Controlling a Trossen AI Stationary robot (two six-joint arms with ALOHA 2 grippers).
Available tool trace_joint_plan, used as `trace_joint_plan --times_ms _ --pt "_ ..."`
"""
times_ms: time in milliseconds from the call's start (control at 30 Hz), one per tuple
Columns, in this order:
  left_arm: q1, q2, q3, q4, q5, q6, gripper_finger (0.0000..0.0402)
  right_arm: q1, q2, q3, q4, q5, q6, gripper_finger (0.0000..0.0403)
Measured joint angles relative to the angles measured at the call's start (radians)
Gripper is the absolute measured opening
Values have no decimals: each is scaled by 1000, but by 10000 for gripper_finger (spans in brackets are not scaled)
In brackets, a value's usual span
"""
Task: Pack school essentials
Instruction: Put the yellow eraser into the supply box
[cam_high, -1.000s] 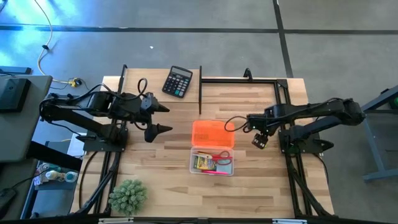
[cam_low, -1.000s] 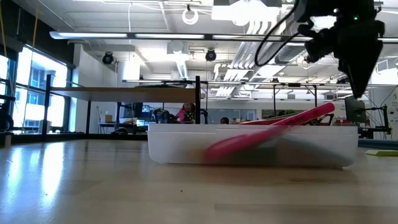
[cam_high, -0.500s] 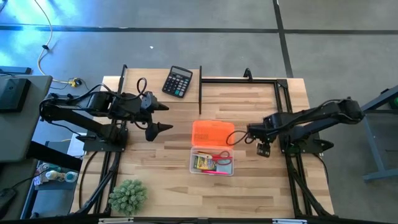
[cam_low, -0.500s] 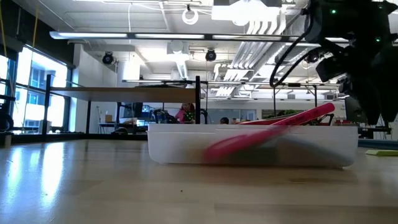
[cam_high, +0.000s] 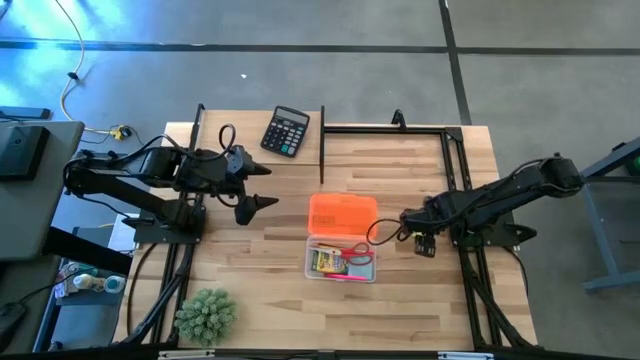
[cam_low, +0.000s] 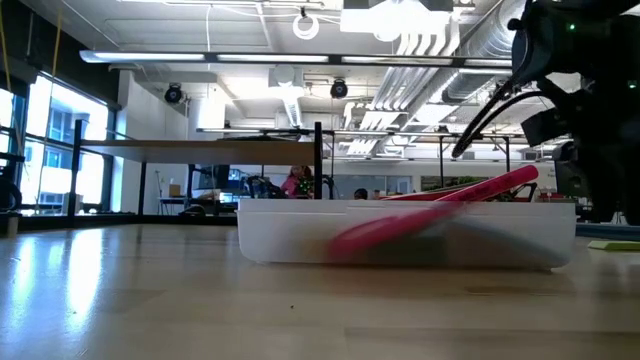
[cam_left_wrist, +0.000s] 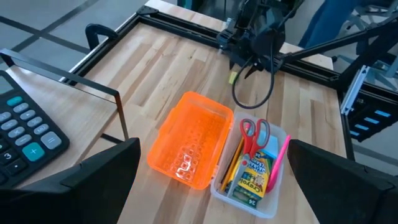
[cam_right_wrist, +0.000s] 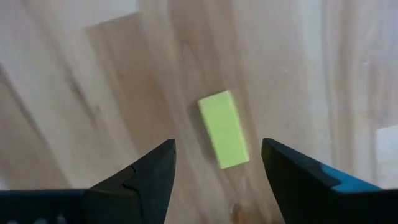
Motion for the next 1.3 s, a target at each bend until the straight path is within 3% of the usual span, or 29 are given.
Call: trace_joint_plan --times_ms 467,800,1067,1300 --pt "0 24 -1 -2 -4 -15 395 36 2 0 57 28 -25 229" --pt "0 50 -1 -6 -4 -14 395 49 36 -77 99 80 75 229" --pt "0 47 -1 -4 -4 -10 395 49 37 -124 153 59 79 228" --pt "0 48 -1 -4 -4 -15 395 49 38 -127 165 32 78 177"
